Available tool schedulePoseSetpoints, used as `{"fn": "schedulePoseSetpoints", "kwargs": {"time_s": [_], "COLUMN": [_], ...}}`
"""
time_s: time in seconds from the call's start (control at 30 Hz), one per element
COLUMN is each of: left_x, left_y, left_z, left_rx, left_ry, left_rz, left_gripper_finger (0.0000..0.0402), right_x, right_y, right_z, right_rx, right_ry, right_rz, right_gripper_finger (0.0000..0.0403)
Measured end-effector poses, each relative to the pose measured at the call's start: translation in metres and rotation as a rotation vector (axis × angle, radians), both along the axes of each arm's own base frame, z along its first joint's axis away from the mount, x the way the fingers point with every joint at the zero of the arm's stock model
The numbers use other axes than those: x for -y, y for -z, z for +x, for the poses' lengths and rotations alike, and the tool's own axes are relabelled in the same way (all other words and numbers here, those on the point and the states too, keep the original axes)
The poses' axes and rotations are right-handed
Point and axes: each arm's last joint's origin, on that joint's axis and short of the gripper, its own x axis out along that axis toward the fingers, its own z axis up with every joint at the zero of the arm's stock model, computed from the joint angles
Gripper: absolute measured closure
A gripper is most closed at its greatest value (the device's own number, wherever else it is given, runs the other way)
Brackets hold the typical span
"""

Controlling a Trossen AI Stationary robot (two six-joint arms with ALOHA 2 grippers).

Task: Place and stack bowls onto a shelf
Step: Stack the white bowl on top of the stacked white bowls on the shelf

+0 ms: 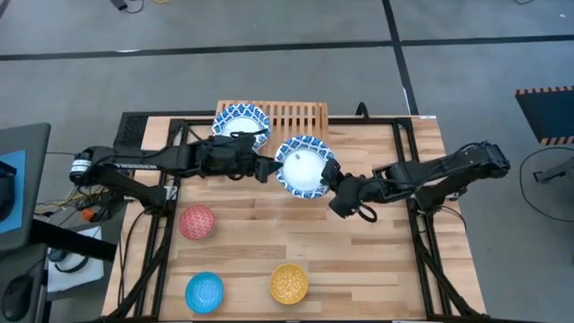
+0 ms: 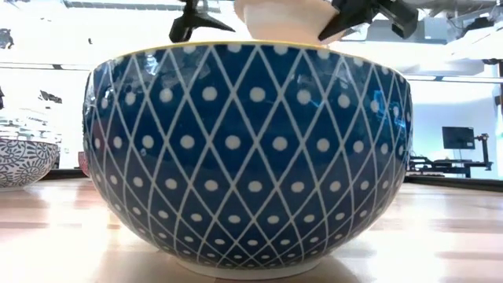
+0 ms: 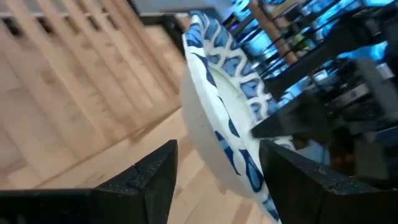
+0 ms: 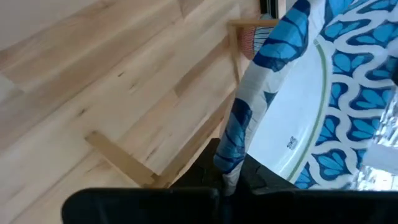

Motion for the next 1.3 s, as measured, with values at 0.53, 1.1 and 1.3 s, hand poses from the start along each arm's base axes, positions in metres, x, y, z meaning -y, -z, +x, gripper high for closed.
{"fn": "schedulePoseSetpoints", "kwargs": {"time_s": [0.53,1.1,1.3], "left_x": [-0.001,-0.032,-0.059], "left_y": [0.000,-0.048,-0.070], "left_z": [0.003,-0.021,-0.049], "left_rx": [0.015,-0.207,-0.377], "left_ry": [0.037,-0.074,-0.196], "left_rz": [-0.001,0.160,0.195], "left_gripper_finger": [0.0390,0.0401,0.0401], "right_x": [-0.001,0.002,0.023], "right_y": [-0.003,-0.043,-0.058], "right_z": [0.002,-0.007,-0.027], "right_rx": [0.087,0.629,0.784], "right_ry": [0.074,0.390,0.569], "right_rz": [0.095,0.686,0.869], "right_gripper_finger": [0.0349,0.0184,0.0173]}}
